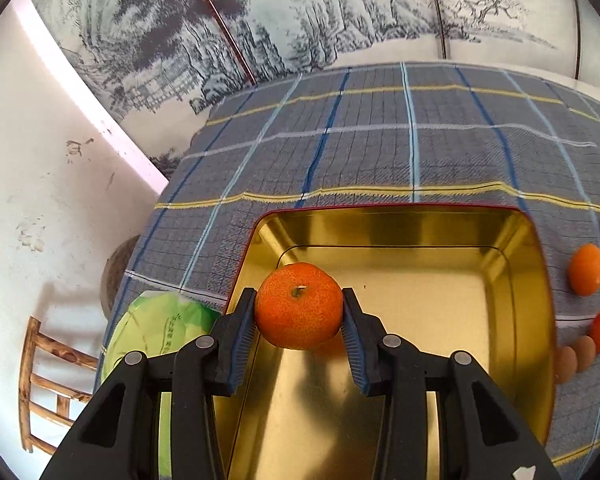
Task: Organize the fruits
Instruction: 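Carry the mandarin with the left gripper into the tin and release, then grasp a dark mangosteen with the right gripper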
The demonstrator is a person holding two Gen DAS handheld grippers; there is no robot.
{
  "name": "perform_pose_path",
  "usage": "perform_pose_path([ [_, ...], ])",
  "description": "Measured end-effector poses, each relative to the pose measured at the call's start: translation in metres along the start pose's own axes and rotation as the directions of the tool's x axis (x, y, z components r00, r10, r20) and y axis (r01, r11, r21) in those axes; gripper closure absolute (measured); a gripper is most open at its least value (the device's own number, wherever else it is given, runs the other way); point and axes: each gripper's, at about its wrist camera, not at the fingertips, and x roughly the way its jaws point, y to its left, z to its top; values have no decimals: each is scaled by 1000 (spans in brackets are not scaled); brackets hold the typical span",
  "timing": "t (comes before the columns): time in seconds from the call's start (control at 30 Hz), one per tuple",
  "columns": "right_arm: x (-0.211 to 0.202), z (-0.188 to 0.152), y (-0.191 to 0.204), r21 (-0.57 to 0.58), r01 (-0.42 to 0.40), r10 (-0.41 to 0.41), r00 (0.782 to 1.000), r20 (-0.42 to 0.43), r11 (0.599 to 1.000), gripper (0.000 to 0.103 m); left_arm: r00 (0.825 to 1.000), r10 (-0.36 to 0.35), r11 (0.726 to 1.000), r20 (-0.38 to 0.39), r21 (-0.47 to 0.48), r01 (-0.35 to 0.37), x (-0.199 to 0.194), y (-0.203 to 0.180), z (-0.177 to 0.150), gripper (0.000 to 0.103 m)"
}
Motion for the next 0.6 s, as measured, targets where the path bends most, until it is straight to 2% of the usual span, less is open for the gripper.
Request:
perform_pose_path([
  [0.1, 0, 0, 0, -1, -2, 2, 1000, 0, 1000, 0, 1000, 11, 1000, -22, 10, -11, 8, -1, 2, 65],
  [0.2, 0, 0, -1, -2, -4, 4, 1000, 0, 1000, 0, 999, 45, 999, -4, 18, -45, 7, -1, 2, 63],
  [0.33, 0, 0, -1, -2, -6, 6, 1000, 0, 1000, 0, 999, 48, 999, 13, -2, -48, -1, 4, 1, 55],
  [0.37, 0, 0, -1, -2, -7, 7, 1000, 0, 1000, 0, 999, 48, 999, 25, -12, -47, -6, 5, 0, 53],
  [0.43, 0, 0, -2, 1, -13, 13, 1000, 2, 1000, 0, 997, 29, 999, 65, -38, -26, -21, 6, -3, 42],
  [0.6, -2, 0, -3, 9, -86, 85, 996, 20, 996, 0, 983, 2, 997, 184, -76, 12, -66, 0, -20, 35],
])
